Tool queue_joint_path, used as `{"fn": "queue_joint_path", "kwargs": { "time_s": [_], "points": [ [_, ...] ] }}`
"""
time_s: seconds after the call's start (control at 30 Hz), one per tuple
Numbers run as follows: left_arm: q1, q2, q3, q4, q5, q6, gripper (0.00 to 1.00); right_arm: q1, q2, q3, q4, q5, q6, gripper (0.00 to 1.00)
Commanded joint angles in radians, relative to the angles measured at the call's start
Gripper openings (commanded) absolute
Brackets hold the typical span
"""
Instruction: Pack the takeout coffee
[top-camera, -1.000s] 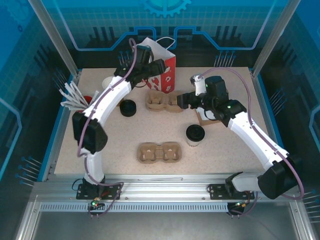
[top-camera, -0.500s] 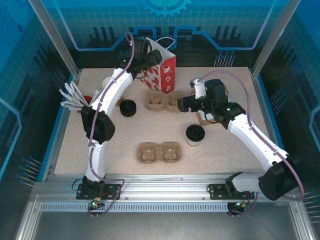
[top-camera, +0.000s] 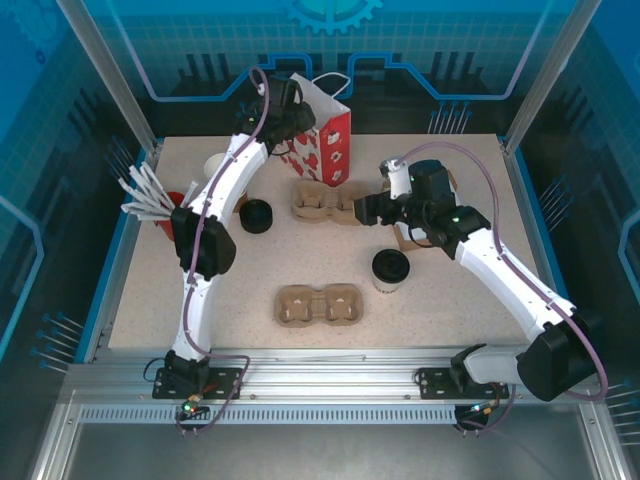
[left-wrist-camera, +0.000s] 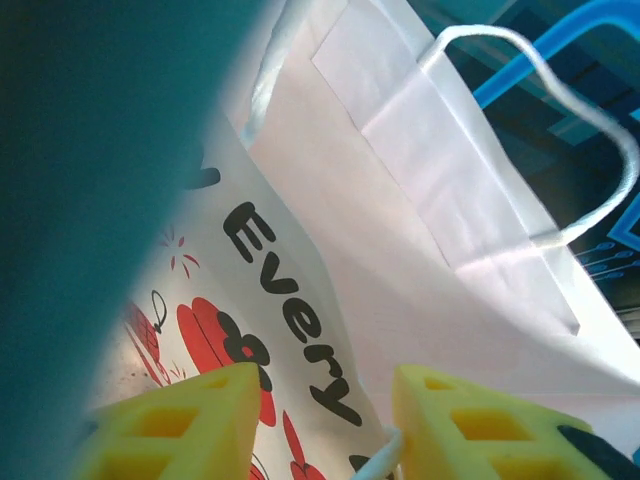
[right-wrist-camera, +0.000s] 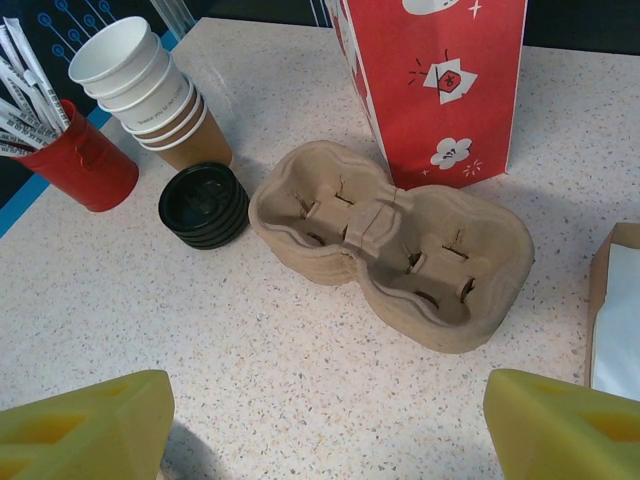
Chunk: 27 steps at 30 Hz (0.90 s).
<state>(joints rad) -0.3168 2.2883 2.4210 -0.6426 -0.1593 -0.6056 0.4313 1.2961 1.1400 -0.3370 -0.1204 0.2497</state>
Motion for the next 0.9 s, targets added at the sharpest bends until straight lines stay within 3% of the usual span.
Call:
{"fn": "queue_joint_path", "kwargs": {
  "time_s": [0.0,0.37,0.67,0.87],
  "points": [
    [0.012,0.018,0.027,-0.025,0.012,-0.007,0.36,-0.003,-0.012,-0.014,0.021,-0.017,-0.013,0.82],
    [0.017,0.007,0.036,-0.008,-0.004,0.0,0.14,-0.004,0.009,-0.019,0.021,-0.032,-0.007,0.82],
    [0.019,-0.024,0.095,-0.01,-0.04,0.018,0.01,-0.004,0.003,-0.02,0.007,-0.032,-0.011,0.83],
    [0.019,-0.127,0.098,0.013,-0.064,0.073,0.0,-0.004,-0.017,-0.006,-0.017,-0.026,-0.02,0.82]
  ]
}}
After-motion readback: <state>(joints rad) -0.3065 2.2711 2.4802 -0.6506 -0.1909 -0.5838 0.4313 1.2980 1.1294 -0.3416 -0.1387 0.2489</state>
